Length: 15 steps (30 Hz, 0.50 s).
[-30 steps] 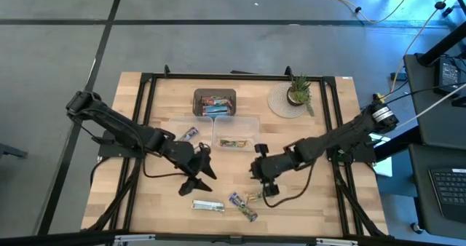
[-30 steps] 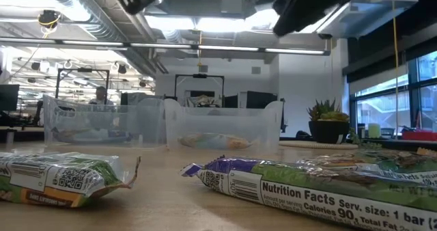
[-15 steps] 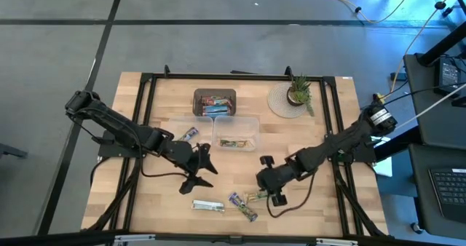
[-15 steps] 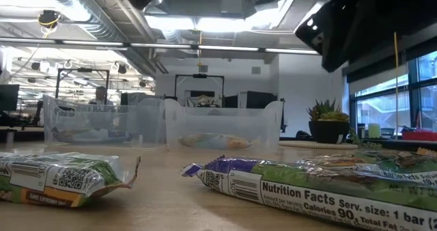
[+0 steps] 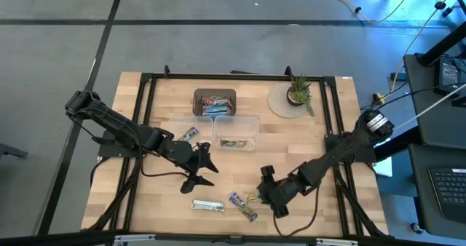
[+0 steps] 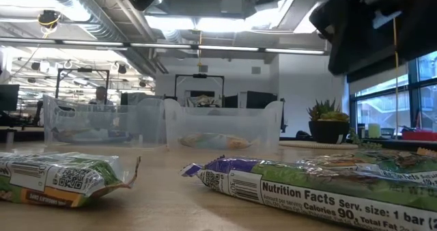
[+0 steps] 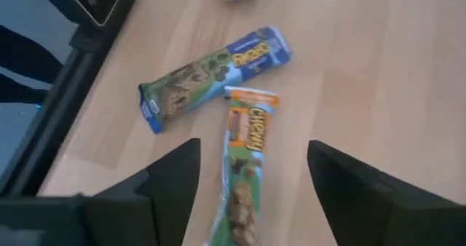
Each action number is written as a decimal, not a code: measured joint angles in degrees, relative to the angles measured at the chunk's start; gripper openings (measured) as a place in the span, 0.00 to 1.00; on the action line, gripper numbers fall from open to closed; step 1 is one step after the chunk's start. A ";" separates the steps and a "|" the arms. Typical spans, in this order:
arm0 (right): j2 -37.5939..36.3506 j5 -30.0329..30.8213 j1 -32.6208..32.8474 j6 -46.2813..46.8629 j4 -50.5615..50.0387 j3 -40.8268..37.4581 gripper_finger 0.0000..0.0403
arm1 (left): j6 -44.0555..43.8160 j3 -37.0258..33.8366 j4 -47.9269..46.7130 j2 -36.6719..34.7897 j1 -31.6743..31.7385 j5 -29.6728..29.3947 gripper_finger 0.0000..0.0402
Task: Pick and place Granola Bars by type
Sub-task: Put the yellow granola bar into the right transparent bin
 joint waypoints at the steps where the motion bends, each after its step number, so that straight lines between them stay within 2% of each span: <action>1: 1.18 0.19 0.27 0.16 1.09 0.01 0.64 | 0.00 0.00 -0.02 0.00 0.00 -0.04 0.58; 9: 10.11 2.33 0.58 3.73 5.98 0.02 0.64 | -0.08 0.00 -0.03 0.00 0.00 -0.12 0.58; 15: 13.88 2.21 0.55 5.47 6.32 0.22 0.62 | -0.19 0.00 -0.02 0.00 0.00 -0.17 0.58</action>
